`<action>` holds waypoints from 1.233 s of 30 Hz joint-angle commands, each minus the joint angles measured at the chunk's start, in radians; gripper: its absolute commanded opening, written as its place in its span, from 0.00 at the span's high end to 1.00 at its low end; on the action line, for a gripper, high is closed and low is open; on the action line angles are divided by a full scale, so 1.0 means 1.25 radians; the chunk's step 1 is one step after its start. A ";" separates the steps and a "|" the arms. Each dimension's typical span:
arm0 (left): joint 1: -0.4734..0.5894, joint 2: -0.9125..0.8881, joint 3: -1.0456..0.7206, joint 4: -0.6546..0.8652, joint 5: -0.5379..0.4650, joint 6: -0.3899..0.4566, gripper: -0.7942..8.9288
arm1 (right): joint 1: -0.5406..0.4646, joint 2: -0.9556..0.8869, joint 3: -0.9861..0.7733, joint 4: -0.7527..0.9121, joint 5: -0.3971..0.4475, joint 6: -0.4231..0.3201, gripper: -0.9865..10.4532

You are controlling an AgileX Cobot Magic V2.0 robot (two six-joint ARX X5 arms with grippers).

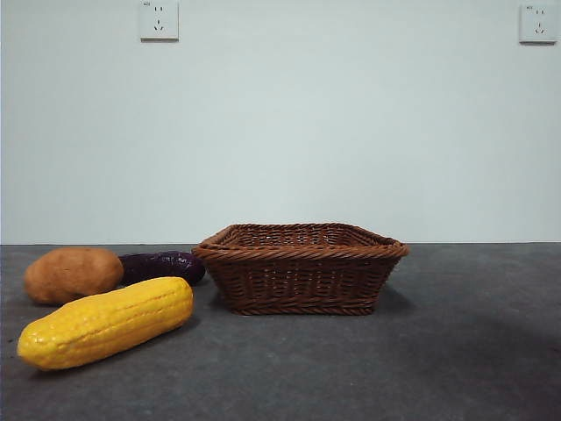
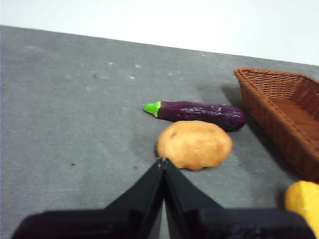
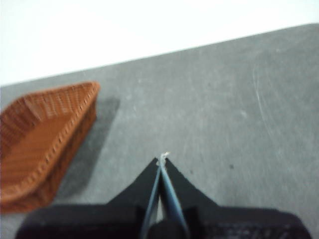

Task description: Help me put the vegetables on the table into the basket

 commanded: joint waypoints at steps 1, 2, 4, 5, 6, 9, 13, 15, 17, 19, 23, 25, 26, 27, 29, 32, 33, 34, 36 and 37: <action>0.003 0.014 0.031 0.005 0.017 -0.040 0.92 | 0.000 0.006 0.043 0.006 -0.001 0.034 0.92; 0.003 0.022 0.043 0.005 0.023 -0.040 0.92 | 0.000 0.012 0.057 0.006 -0.001 0.049 0.92; 0.003 0.040 0.068 0.005 0.027 -0.041 0.92 | 0.000 0.030 0.085 0.006 -0.001 0.067 0.92; 0.003 0.051 0.085 0.004 0.027 -0.041 0.92 | 0.000 0.042 0.103 0.005 -0.001 0.069 0.92; 0.003 0.063 0.100 0.002 0.027 -0.041 0.92 | 0.000 0.053 0.118 0.004 -0.001 0.069 0.92; 0.003 0.107 0.161 -0.024 0.044 -0.040 0.92 | 0.000 0.101 0.175 -0.013 -0.016 0.069 0.92; 0.003 0.183 0.253 -0.073 0.094 -0.019 0.92 | 0.000 0.187 0.277 -0.097 -0.052 0.060 0.92; 0.003 0.222 0.297 -0.102 0.120 -0.007 0.92 | 0.000 0.232 0.331 -0.152 -0.076 0.040 0.92; 0.002 0.262 0.344 -0.135 0.142 0.009 0.92 | 0.000 0.280 0.392 -0.214 -0.098 0.006 0.92; 0.002 0.297 0.386 -0.167 0.164 0.024 0.92 | 0.000 0.322 0.448 -0.271 -0.122 -0.030 0.92; 0.002 0.360 0.472 -0.241 0.214 0.048 0.92 | 0.000 0.402 0.562 -0.387 -0.153 -0.092 0.92; 0.002 0.386 0.511 -0.281 0.235 0.065 0.92 | 0.000 0.436 0.612 -0.436 -0.163 -0.114 0.92; 0.002 0.398 0.533 -0.307 0.244 0.073 0.92 | 0.000 0.453 0.637 -0.460 -0.172 -0.123 0.92; 0.002 0.408 0.551 -0.328 0.253 0.082 0.92 | 0.000 0.465 0.656 -0.479 -0.182 -0.132 0.92; 0.002 0.428 0.594 -0.385 0.267 0.109 0.92 | 0.000 0.494 0.695 -0.524 -0.199 -0.153 0.92; -0.002 0.456 0.654 -0.473 0.276 0.154 0.92 | 0.000 0.532 0.739 -0.589 -0.224 -0.187 0.92; -0.009 0.462 0.672 -0.495 0.276 0.156 0.92 | 0.000 0.544 0.751 -0.612 -0.235 -0.200 0.92; -0.016 0.467 0.686 -0.508 0.276 0.160 0.92 | 0.000 0.554 0.759 -0.633 -0.244 -0.212 0.92; -0.029 0.470 0.697 -0.515 0.276 0.170 0.92 | 0.001 0.565 0.763 -0.645 -0.248 -0.217 0.92; -0.032 0.470 0.697 -0.515 0.275 0.171 0.93 | 0.001 0.565 0.763 -0.645 -0.250 -0.217 0.92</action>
